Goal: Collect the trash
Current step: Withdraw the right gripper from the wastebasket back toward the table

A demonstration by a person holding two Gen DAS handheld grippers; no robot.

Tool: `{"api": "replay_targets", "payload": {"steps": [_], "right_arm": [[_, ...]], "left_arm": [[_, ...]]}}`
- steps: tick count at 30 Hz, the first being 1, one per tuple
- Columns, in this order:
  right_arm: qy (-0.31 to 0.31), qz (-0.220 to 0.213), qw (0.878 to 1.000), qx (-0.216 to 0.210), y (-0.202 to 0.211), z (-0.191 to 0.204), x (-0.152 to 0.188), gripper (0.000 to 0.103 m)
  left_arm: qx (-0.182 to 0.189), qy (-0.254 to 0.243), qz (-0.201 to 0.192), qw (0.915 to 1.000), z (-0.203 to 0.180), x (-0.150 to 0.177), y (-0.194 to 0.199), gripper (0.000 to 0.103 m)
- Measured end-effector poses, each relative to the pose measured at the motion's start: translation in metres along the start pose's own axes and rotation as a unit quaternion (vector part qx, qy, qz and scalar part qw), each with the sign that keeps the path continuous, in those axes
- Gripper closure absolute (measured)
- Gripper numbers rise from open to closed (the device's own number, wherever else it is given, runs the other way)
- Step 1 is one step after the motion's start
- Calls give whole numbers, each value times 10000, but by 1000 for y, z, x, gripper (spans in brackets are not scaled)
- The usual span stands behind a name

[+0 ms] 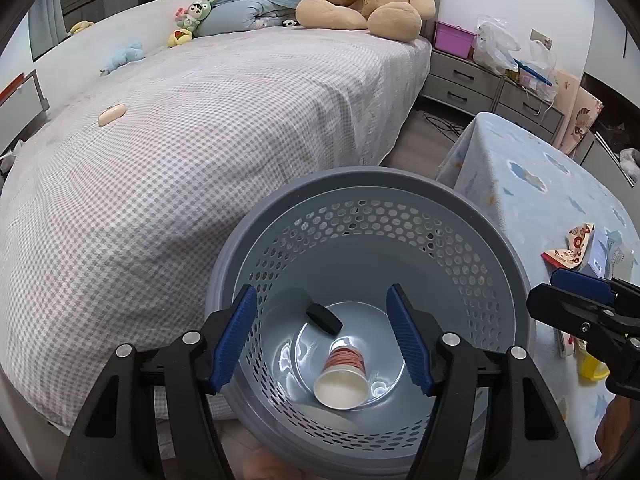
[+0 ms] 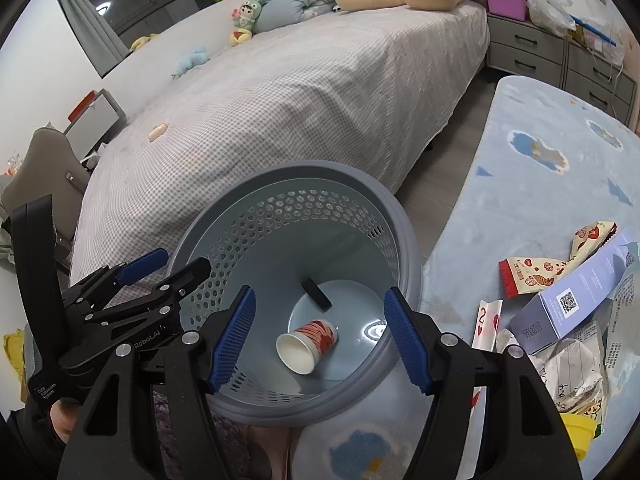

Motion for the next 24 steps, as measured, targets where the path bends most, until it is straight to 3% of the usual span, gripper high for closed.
{"api": "replay_targets", "payload": {"steps": [24], "right_arm": [[-152, -113, 9997, 151, 16, -10, 20, 31]], "left_arm": [[32, -147, -313, 9994, -13, -2, 19, 30]]}}
Point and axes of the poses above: each gripper's, at about its wrist camera, not at the fingertips, and y roughly against the way its jaws point, z to its left, x to its underside, the point moved 5 cm from there along -y, roughly the way its jaws point, and after that the axes turned 10 degrees about x, right-handed, at the moved point
